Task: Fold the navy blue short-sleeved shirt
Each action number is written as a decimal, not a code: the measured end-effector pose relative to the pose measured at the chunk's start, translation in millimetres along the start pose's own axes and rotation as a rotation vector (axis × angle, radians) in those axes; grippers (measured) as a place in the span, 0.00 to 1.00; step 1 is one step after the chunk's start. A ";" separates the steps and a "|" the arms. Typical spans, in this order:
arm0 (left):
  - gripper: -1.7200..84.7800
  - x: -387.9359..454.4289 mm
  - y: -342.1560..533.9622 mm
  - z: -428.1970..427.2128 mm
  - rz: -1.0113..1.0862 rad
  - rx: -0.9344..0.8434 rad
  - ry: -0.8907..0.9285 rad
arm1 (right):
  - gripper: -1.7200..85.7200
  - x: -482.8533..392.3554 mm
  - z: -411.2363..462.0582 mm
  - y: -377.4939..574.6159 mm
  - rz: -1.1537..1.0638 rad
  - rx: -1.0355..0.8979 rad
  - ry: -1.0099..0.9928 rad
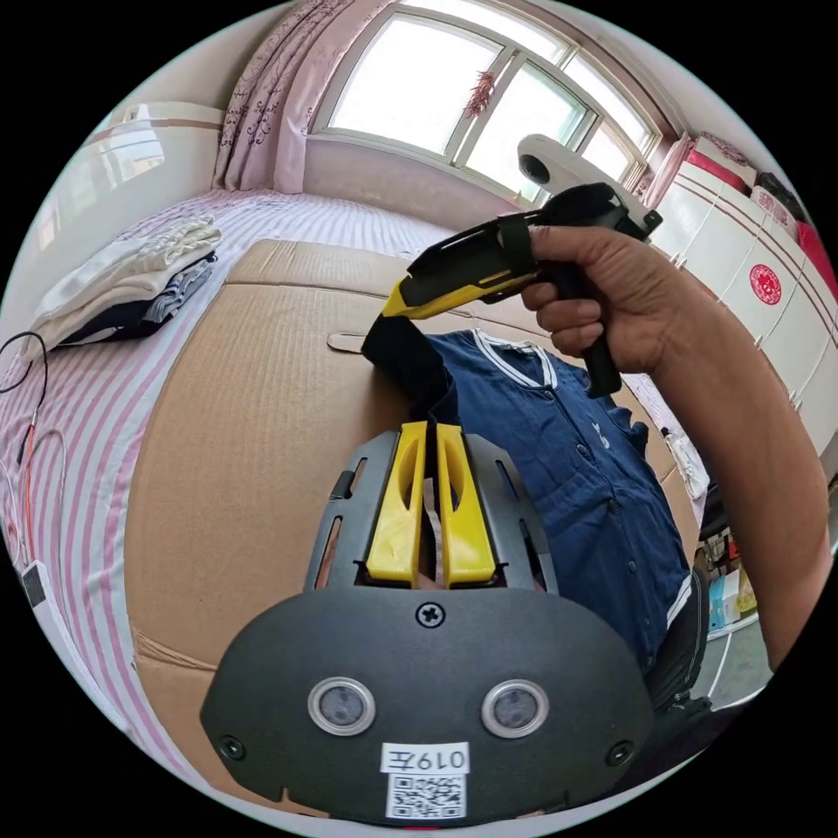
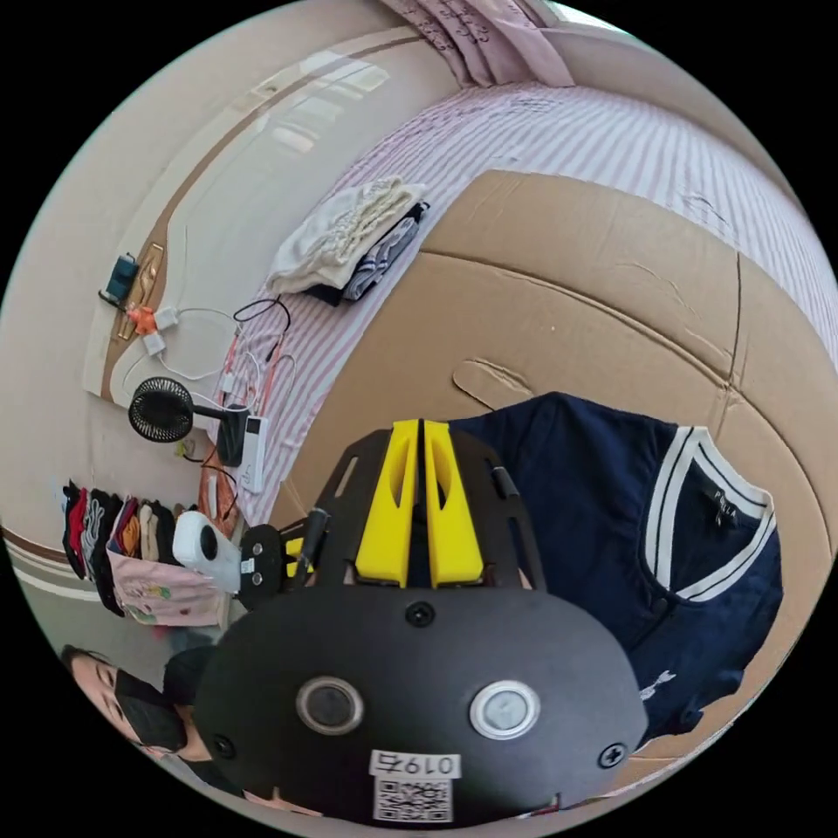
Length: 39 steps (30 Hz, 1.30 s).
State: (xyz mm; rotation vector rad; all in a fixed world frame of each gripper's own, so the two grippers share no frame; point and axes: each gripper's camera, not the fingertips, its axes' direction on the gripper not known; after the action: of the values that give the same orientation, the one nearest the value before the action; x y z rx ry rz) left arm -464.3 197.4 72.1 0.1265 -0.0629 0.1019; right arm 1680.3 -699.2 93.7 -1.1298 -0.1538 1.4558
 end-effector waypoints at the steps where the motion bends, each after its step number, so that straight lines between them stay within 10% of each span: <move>1: 0.03 3.8 0.3 -0.1 0.010 0.002 -0.002 | 0.01 7.6 9.5 20.9 0.034 0.051 -0.027; 13: 0.02 114.6 10.5 7.6 0.405 0.024 -0.225 | 0.02 79.5 182.4 268.7 0.435 0.576 -0.299; 25: 0.03 162.7 14.6 25.5 0.664 -0.039 -0.223 | 0.04 85.4 377.1 329.0 0.676 0.561 -0.317; 33: 0.03 147.8 -6.0 36.4 0.648 -0.145 -0.159 | 0.07 75.1 447.5 337.0 0.485 0.480 -0.174; 39: 0.03 120.8 -27.1 31.3 0.594 -0.158 -0.072 | 0.01 -33.0 477.7 350.4 -0.186 0.533 0.192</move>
State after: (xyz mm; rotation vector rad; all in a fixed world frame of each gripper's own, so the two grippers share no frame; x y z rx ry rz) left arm -343.3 178.3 108.0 -0.0504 -0.1787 0.6839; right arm 1100.0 -578.7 122.3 -0.7854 0.2470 1.1222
